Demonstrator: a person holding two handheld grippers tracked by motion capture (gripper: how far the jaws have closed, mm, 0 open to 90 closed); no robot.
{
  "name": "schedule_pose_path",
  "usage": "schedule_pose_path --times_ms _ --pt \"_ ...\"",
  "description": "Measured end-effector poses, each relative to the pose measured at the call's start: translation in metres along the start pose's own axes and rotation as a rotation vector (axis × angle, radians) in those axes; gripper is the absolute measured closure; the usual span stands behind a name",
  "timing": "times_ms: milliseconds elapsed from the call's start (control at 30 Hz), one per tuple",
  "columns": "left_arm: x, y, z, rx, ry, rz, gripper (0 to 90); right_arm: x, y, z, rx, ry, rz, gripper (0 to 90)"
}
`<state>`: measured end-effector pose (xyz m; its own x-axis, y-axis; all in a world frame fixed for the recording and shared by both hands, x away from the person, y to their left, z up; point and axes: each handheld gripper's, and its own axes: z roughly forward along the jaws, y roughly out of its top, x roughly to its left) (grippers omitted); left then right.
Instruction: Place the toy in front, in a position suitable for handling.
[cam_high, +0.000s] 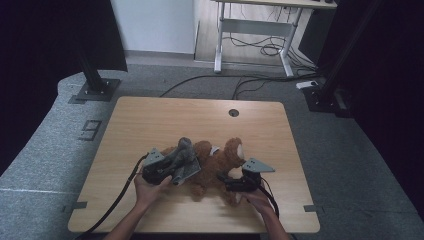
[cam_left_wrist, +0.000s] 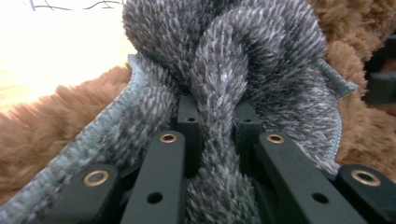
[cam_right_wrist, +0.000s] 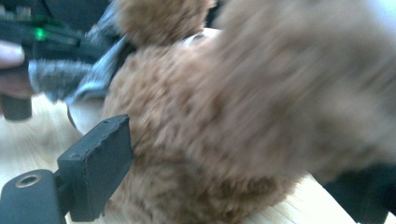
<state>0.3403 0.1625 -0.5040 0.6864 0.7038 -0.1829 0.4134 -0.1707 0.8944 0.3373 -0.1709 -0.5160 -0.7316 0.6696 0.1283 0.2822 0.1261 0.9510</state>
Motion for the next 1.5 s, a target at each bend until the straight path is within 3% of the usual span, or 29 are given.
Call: schedule_pose_path --times_ms 233,333,367,400,533,733,800,867,933,1033,1100,1167,1333,1500 --pt "-0.003 -0.005 -0.004 -0.007 -0.013 -0.012 78.3 0.003 0.007 0.020 0.036 0.048 0.004 8.2" --pt "-0.002 -0.006 -0.005 -0.011 -0.017 -0.015 78.2 0.007 0.003 0.023 0.026 0.057 -0.029 25.0" --pt "-0.003 -0.006 -0.006 -0.013 -0.021 -0.017 78.0 0.010 0.000 0.020 0.027 0.043 -0.056 37.6" --pt "-0.004 -0.005 -0.007 -0.018 -0.026 -0.020 78.0 0.010 0.000 0.020 0.027 0.043 -0.056 37.6" --pt "-0.011 0.010 -0.014 -0.045 -0.069 -0.036 76.8 0.017 -0.008 0.014 0.012 0.000 -0.129 49.8" --pt "-0.040 0.050 -0.016 -0.098 -0.121 0.040 76.6 0.023 -0.012 0.013 -0.001 -0.042 -0.171 52.6" --pt "-0.050 0.068 -0.012 -0.112 -0.119 0.078 76.5 0.023 -0.012 0.013 -0.003 -0.047 -0.181 52.9" --pt "-0.057 0.082 -0.002 -0.108 -0.142 0.077 76.5 0.024 -0.013 0.013 -0.007 -0.049 -0.179 53.2" --pt "-0.064 0.089 0.016 -0.058 -0.165 0.078 76.4 0.026 -0.013 0.012 -0.004 -0.052 -0.191 53.4" --pt "-0.070 0.083 0.047 0.034 -0.168 0.079 76.3 0.028 -0.015 0.012 -0.008 -0.060 -0.203 53.7" --pt "-0.071 0.074 0.061 0.069 -0.148 0.096 76.5 0.028 -0.016 0.012 -0.002 -0.064 -0.203 54.1" --pt "-0.072 0.069 0.064 0.079 -0.132 0.117 76.8 0.026 -0.018 0.012 0.005 -0.071 -0.197 54.8" --pt "-0.071 0.070 0.047 0.070 -0.045 0.191 76.7 0.025 -0.020 0.011 -0.008 -0.069 -0.193 56.2" --pt "-0.037 0.066 0.022 0.051 0.037 0.155 76.5 0.024 -0.020 0.010 -0.014 -0.068 -0.195 57.1"
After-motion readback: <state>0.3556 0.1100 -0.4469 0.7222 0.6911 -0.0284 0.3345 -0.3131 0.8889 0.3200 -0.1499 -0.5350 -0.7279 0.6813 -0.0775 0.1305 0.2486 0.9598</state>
